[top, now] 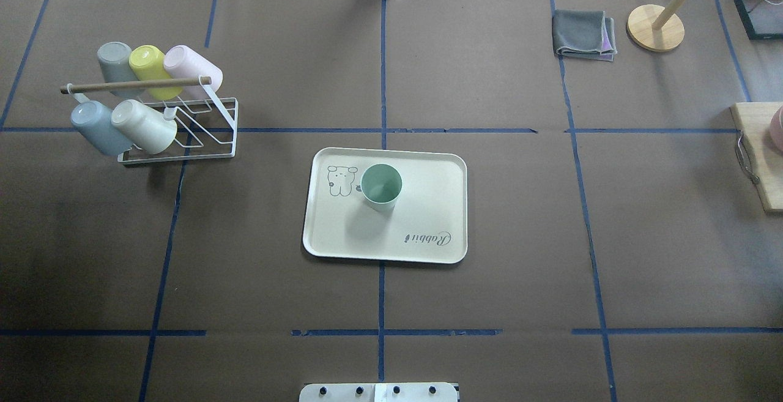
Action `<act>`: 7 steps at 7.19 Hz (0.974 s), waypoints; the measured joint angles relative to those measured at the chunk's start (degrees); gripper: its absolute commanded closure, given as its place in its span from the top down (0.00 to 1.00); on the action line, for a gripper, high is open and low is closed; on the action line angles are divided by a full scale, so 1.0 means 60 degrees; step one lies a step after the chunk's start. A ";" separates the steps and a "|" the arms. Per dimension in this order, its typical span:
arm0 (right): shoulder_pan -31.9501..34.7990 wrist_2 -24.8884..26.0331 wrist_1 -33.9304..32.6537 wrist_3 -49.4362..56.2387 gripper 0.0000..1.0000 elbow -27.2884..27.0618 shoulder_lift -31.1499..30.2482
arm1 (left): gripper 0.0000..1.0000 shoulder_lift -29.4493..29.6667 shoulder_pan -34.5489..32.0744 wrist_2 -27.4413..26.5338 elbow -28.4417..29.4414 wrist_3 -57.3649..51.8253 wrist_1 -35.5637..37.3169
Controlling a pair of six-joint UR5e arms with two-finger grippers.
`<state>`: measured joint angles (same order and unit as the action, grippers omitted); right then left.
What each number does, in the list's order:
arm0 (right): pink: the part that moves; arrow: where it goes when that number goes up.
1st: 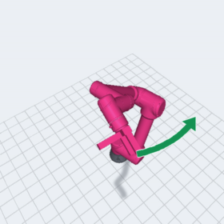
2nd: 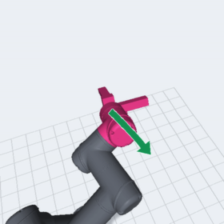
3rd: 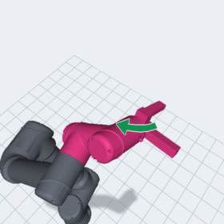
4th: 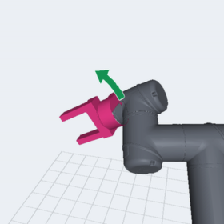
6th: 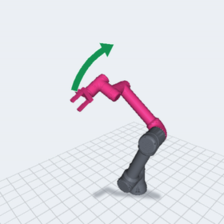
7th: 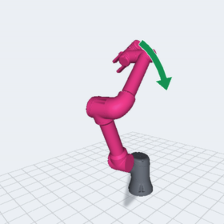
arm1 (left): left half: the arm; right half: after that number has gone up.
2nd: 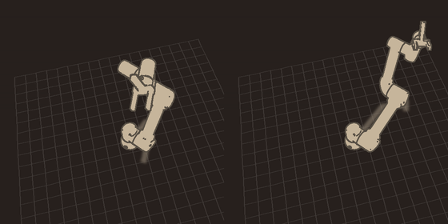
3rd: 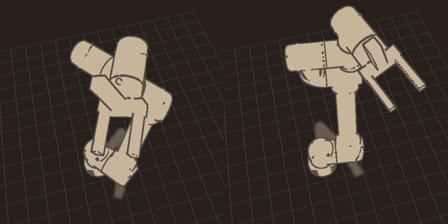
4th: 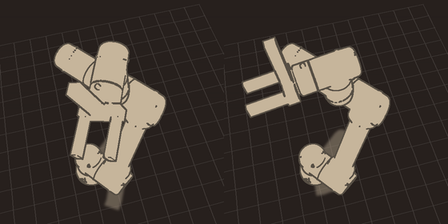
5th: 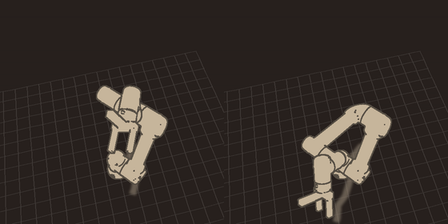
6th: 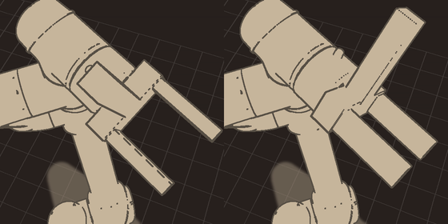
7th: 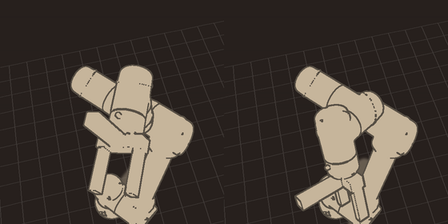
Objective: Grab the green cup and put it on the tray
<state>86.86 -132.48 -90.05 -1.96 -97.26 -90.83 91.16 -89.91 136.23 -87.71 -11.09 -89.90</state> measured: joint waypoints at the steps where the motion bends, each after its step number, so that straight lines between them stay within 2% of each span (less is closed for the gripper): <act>1: 0.0029 -0.0207 -0.0037 -0.0011 1.00 0.0192 -0.0013 | 1.00 -0.0012 -0.0161 0.0000 -0.0027 -0.0006 0.0276; 3: 0.0295 -0.0859 -0.0058 -0.0001 1.00 0.0638 -0.0100 | 1.00 -0.0018 -0.0268 0.0000 -0.0079 -0.0008 0.0497; 7: 0.0871 -0.0877 0.0047 0.0017 1.00 0.0974 -0.0160 | 1.00 0.0013 -0.0292 -0.0035 -0.0154 -0.0003 0.0520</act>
<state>92.08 -137.74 -89.76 -1.85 -91.42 -91.79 91.24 -91.67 136.02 -88.63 -11.11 -86.78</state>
